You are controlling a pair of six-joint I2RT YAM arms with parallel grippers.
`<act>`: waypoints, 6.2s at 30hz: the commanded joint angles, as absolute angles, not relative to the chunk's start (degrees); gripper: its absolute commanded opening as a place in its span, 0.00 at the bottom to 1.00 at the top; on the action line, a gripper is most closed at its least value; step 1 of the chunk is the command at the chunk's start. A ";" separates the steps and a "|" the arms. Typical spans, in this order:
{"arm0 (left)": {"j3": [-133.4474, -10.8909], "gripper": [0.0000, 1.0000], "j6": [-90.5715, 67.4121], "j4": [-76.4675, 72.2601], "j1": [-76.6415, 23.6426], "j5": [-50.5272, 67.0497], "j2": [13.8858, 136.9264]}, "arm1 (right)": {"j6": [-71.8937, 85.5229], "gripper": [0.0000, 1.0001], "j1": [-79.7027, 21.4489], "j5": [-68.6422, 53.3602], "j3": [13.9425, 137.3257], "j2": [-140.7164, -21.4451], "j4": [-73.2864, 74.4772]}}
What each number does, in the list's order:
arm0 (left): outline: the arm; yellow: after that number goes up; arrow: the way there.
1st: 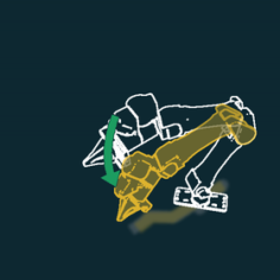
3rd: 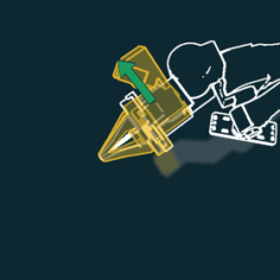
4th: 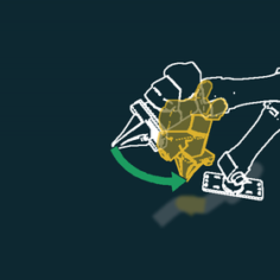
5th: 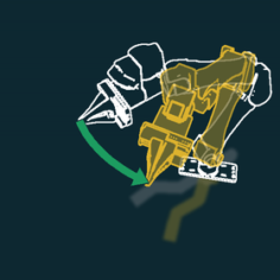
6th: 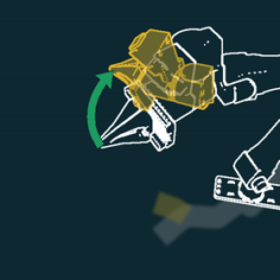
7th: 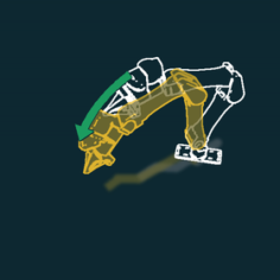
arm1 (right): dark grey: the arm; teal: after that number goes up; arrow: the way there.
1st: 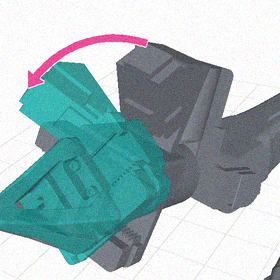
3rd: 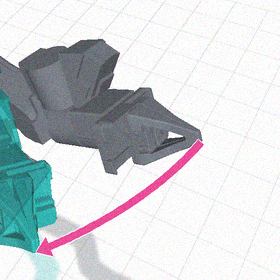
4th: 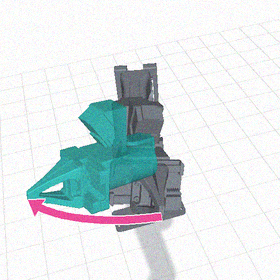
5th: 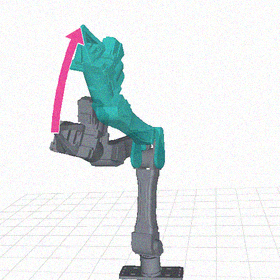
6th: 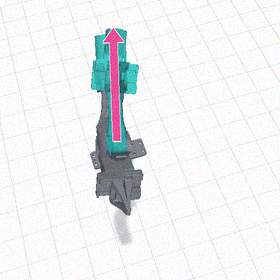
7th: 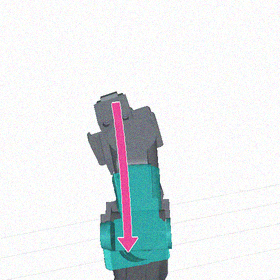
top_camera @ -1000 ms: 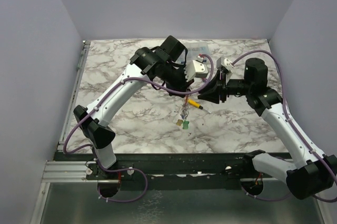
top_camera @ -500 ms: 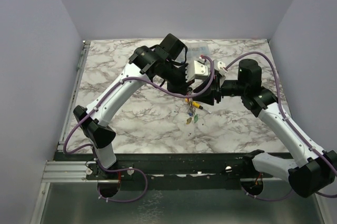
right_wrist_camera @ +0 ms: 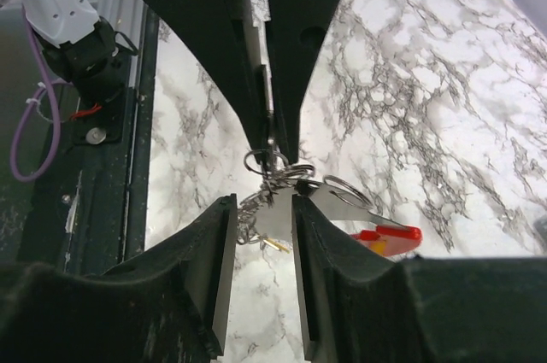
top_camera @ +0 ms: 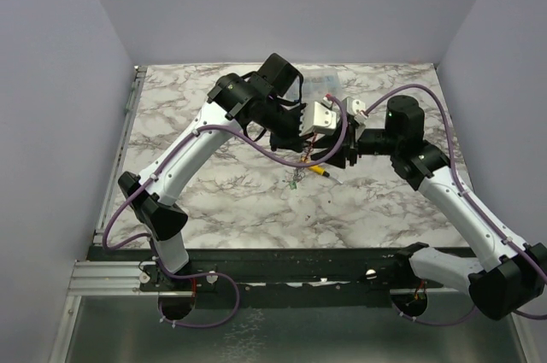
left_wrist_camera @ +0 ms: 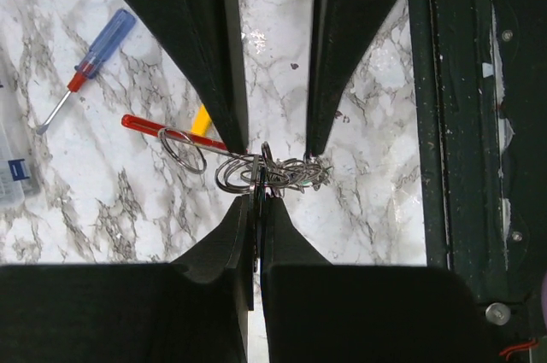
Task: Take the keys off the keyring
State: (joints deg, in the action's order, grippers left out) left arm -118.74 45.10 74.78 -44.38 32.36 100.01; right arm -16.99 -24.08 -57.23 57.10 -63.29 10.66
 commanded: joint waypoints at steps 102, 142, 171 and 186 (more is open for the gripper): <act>-61.78 0.00 49.49 6.71 -50.64 10.31 86.48 | -14.05 0.01 -29.51 -25.18 17.07 -78.18 -58.71; -56.11 0.00 39.34 4.90 -45.50 6.80 87.80 | -8.54 0.01 -29.62 -20.26 14.90 -74.81 -56.75; -52.73 0.00 66.88 4.16 -45.53 17.28 79.03 | -10.39 0.28 -29.57 -43.54 29.65 -74.88 -35.65; -53.51 0.00 67.40 4.13 -45.48 19.30 79.21 | -9.86 0.31 -29.59 -39.92 31.82 -78.40 -37.60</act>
State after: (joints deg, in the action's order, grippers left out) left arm -52.99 66.87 5.69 -45.39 16.12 80.34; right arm -10.83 -29.78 -41.43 29.95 -77.28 -36.32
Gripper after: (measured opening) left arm 0.048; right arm 0.308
